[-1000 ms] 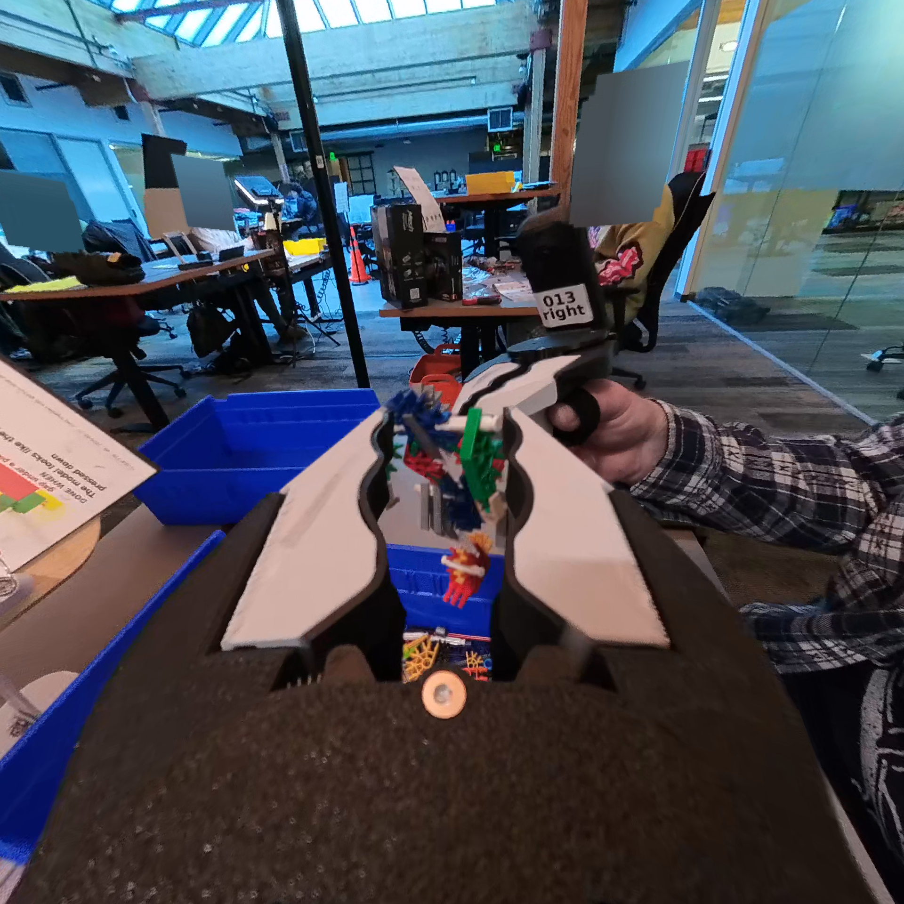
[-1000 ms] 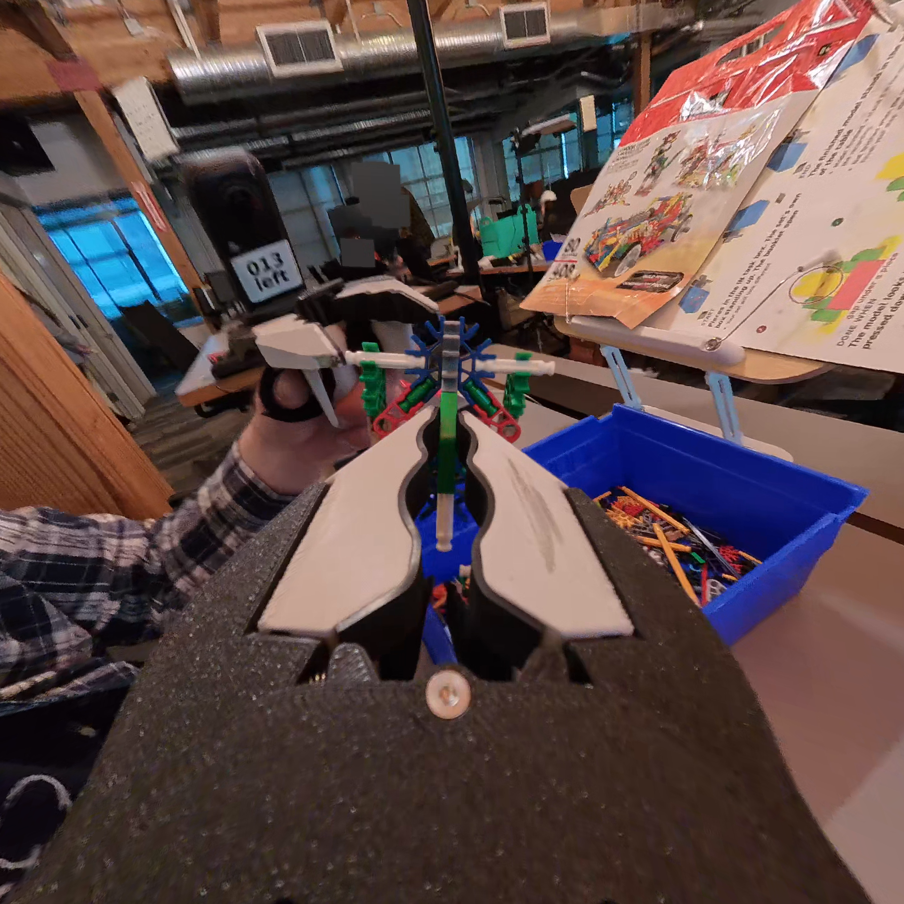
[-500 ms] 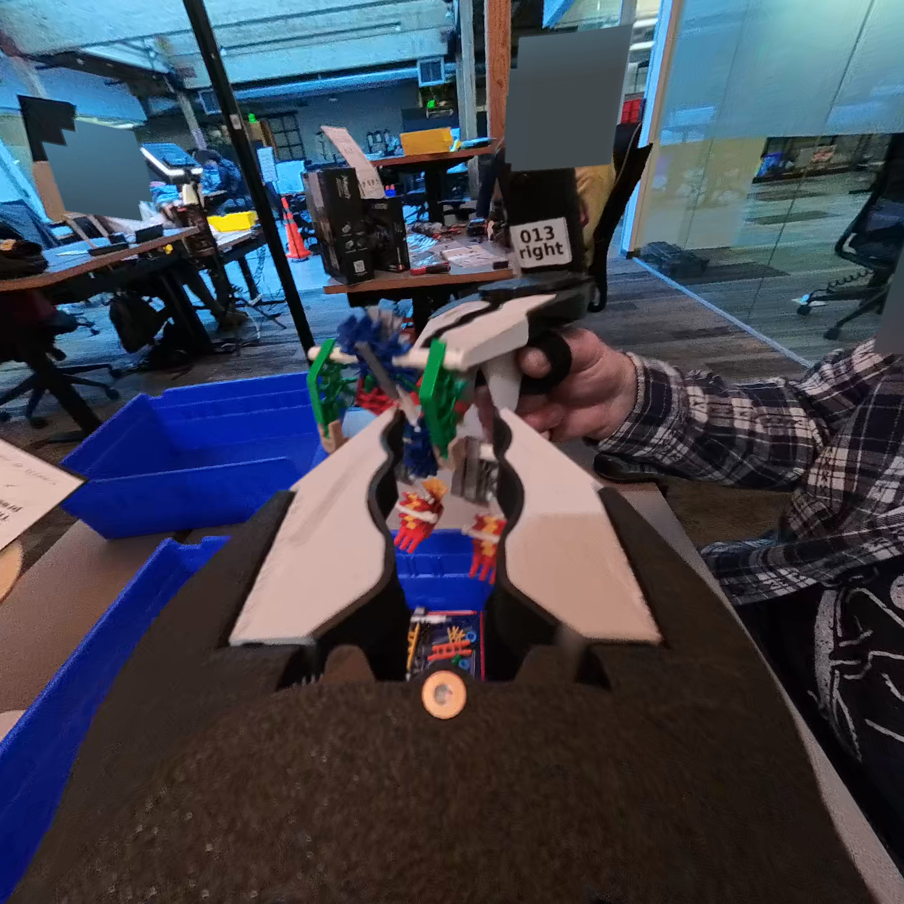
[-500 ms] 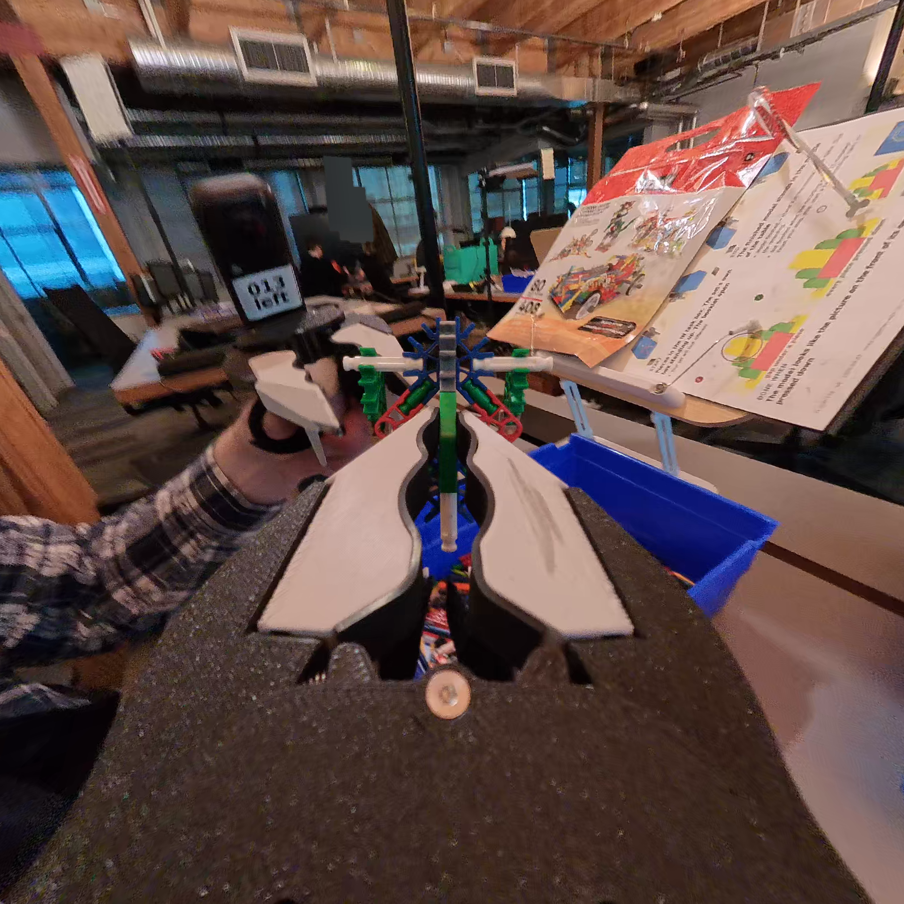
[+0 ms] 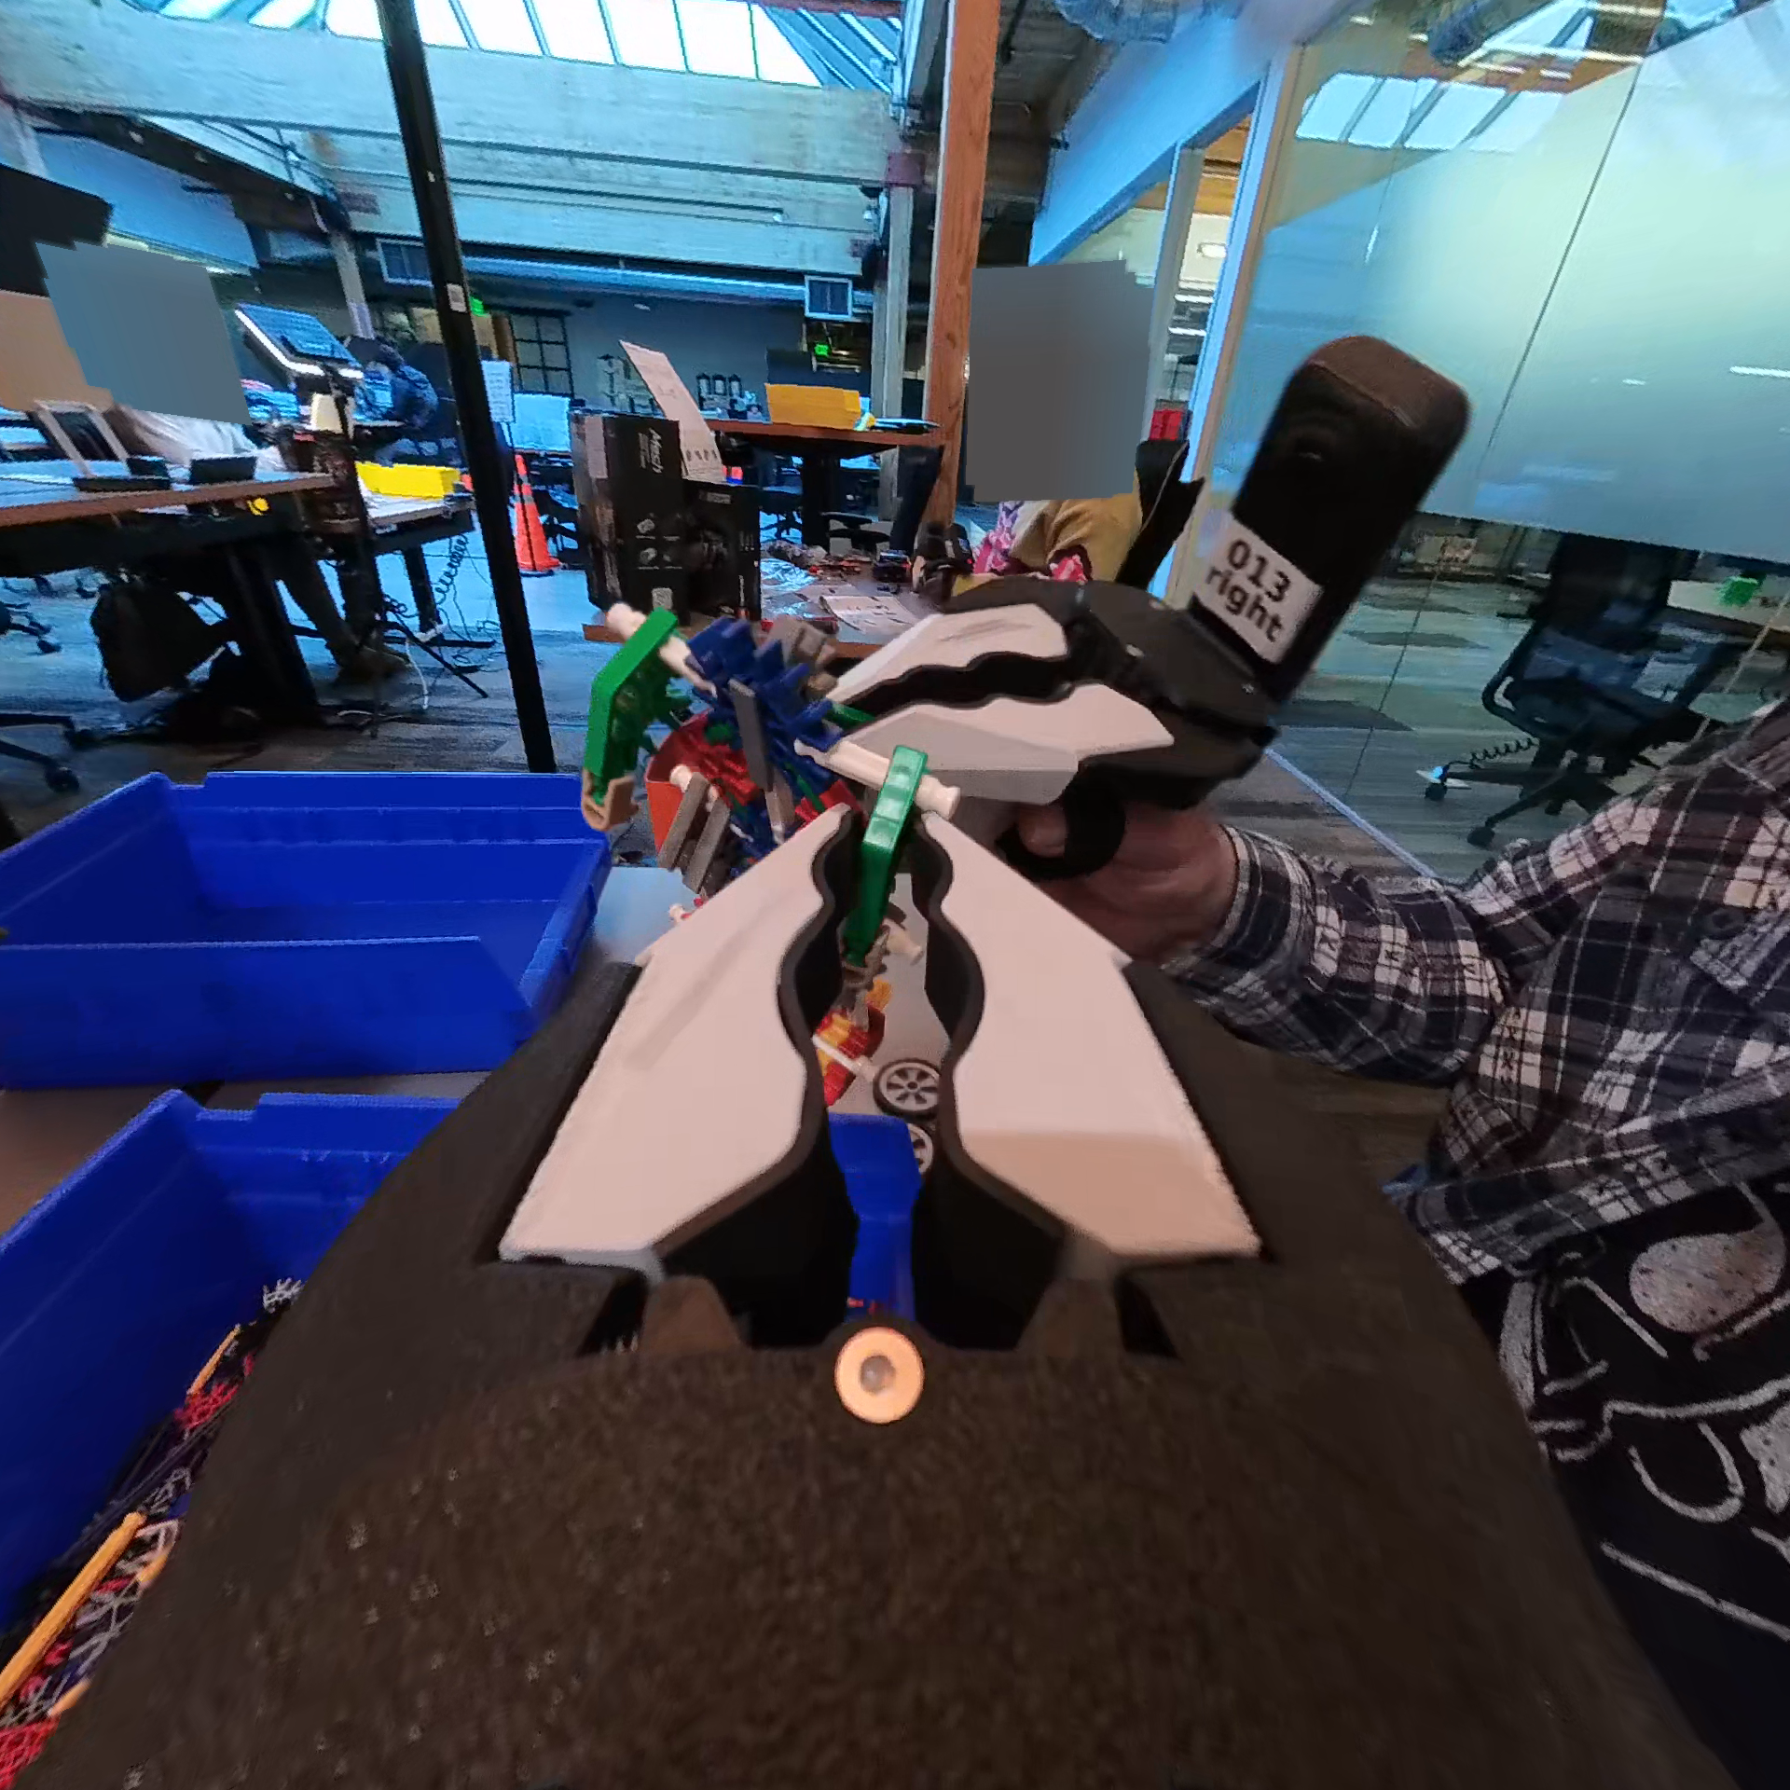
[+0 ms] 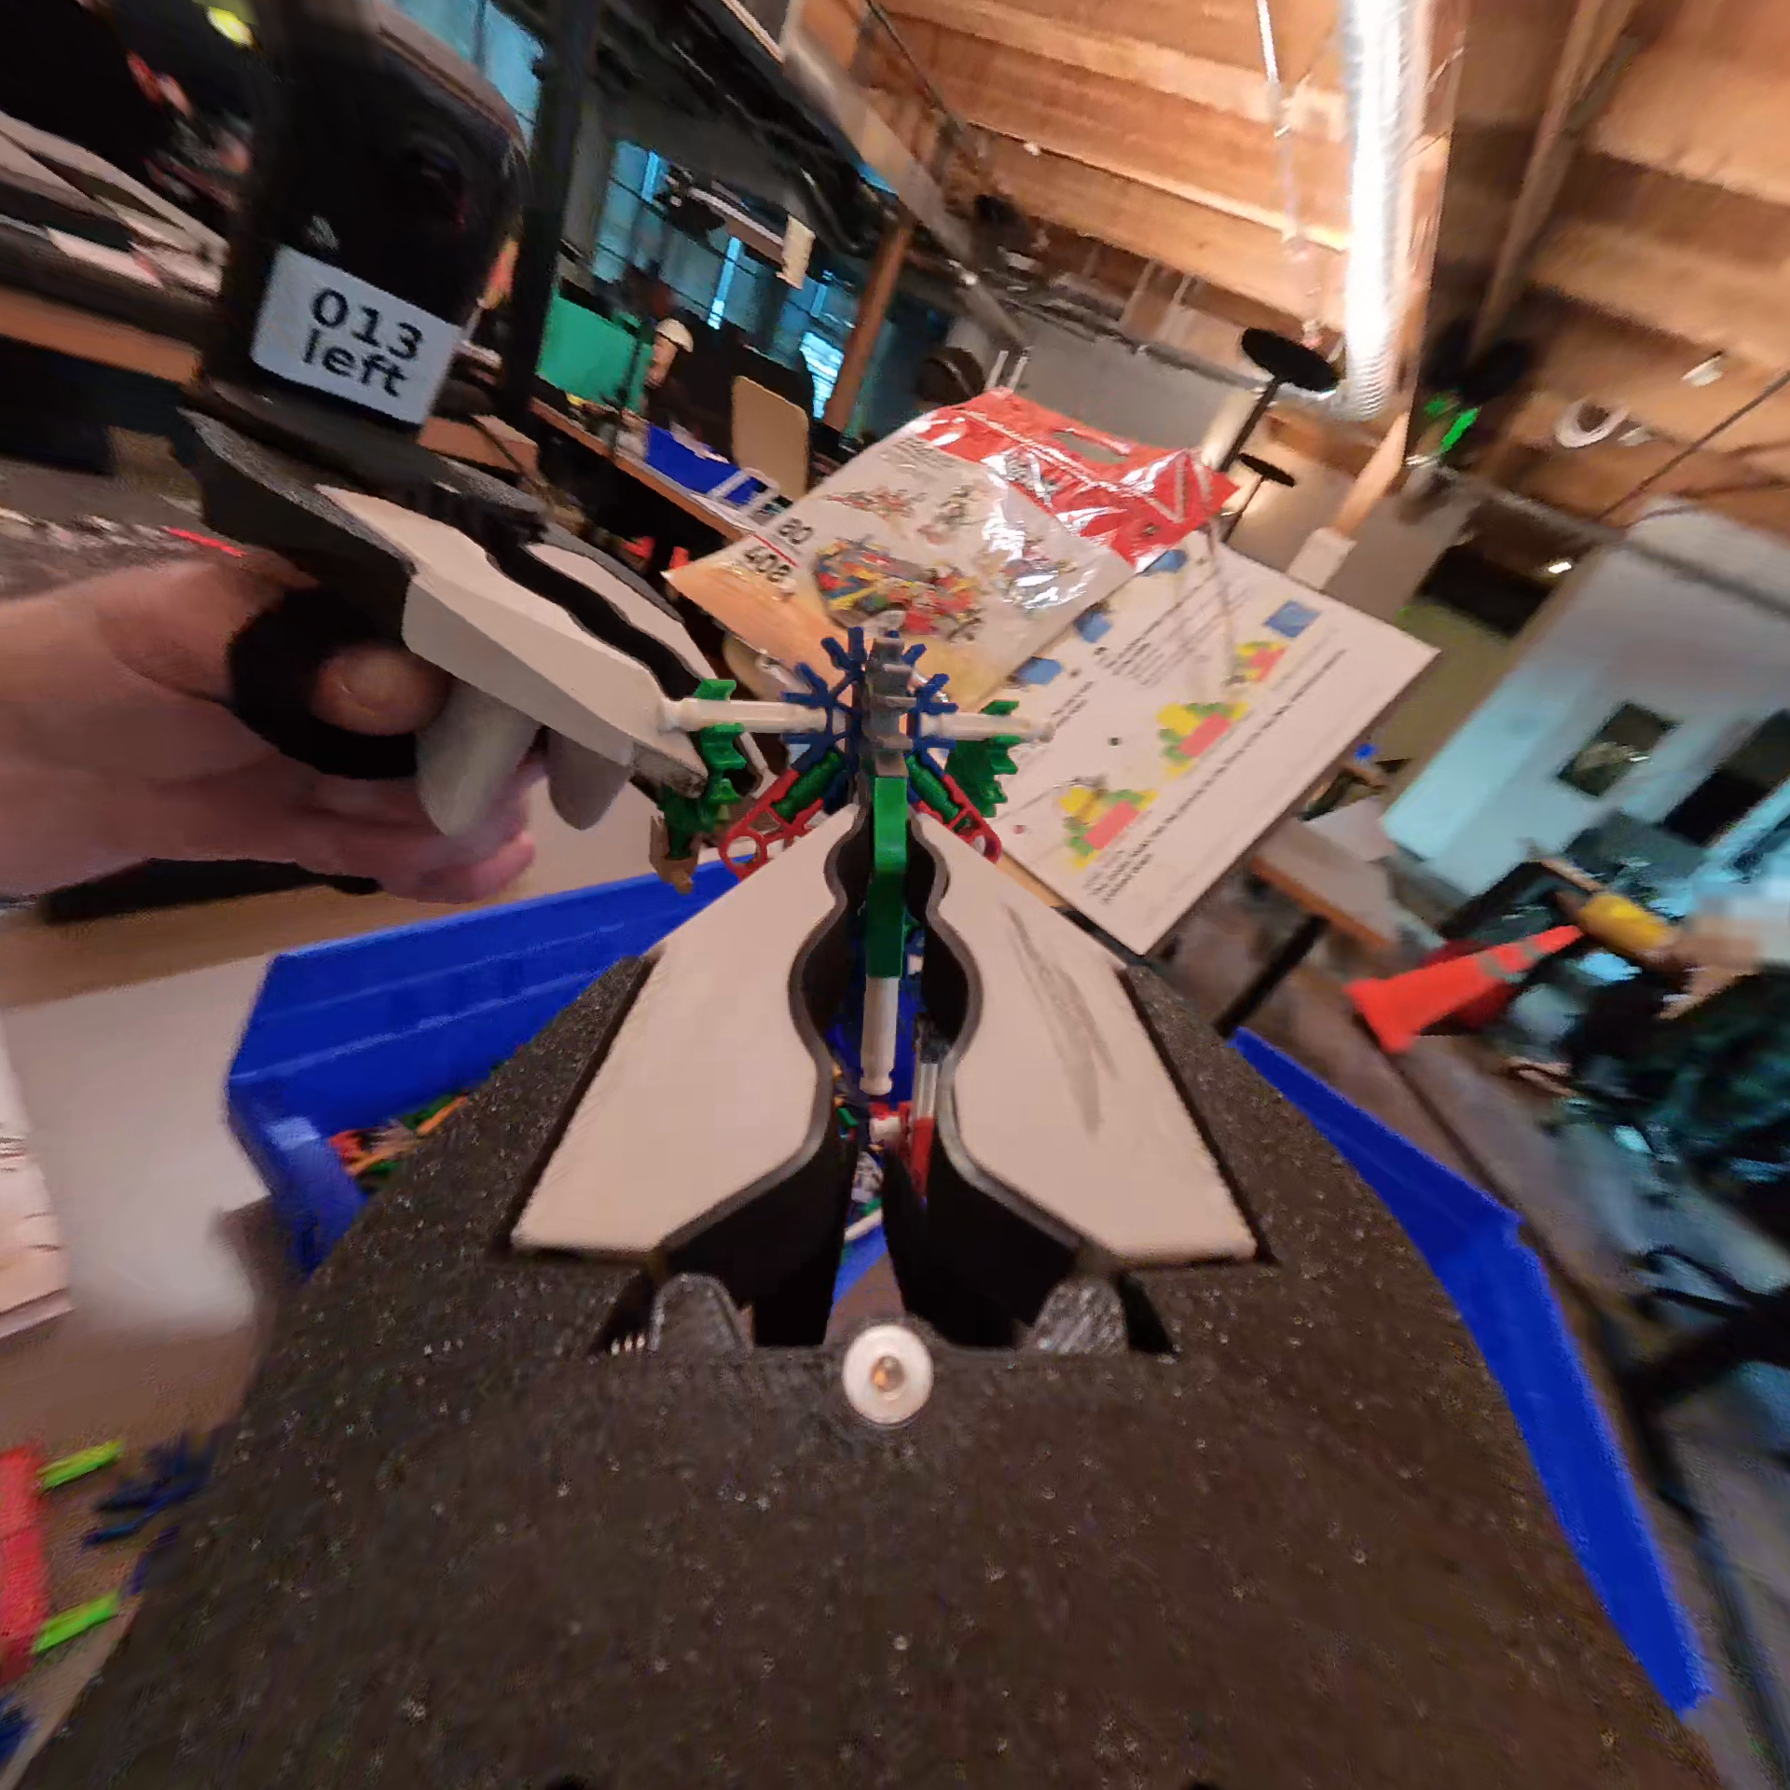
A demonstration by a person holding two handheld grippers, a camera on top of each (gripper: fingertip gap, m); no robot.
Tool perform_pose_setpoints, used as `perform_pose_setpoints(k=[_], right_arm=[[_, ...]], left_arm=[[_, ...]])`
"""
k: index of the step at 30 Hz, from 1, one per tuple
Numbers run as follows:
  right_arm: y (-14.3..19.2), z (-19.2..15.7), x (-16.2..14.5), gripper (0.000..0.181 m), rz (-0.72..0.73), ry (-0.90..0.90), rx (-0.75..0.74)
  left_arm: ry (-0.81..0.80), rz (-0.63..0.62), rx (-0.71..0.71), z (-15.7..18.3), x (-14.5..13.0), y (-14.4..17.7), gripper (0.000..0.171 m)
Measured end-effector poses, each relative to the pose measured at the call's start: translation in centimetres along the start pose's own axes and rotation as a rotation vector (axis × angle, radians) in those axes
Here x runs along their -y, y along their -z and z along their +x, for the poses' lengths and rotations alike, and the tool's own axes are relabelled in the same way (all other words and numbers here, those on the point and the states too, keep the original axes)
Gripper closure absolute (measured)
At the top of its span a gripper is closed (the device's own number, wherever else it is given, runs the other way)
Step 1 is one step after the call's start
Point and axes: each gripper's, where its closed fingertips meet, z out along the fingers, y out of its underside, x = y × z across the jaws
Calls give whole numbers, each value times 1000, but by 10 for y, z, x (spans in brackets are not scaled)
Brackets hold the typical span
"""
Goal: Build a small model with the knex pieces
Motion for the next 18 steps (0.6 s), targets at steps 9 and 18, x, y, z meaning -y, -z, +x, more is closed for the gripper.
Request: perform_pose_setpoints(k=[9,18], right_arm=[[-3,10,-1,178,-51,276,-193],[-6,19,6,178,-69,448,-344]], left_arm=[[-26,-43,122,-10,-3,-4,165],[-42,-61,336,-39,-6,3,170]])
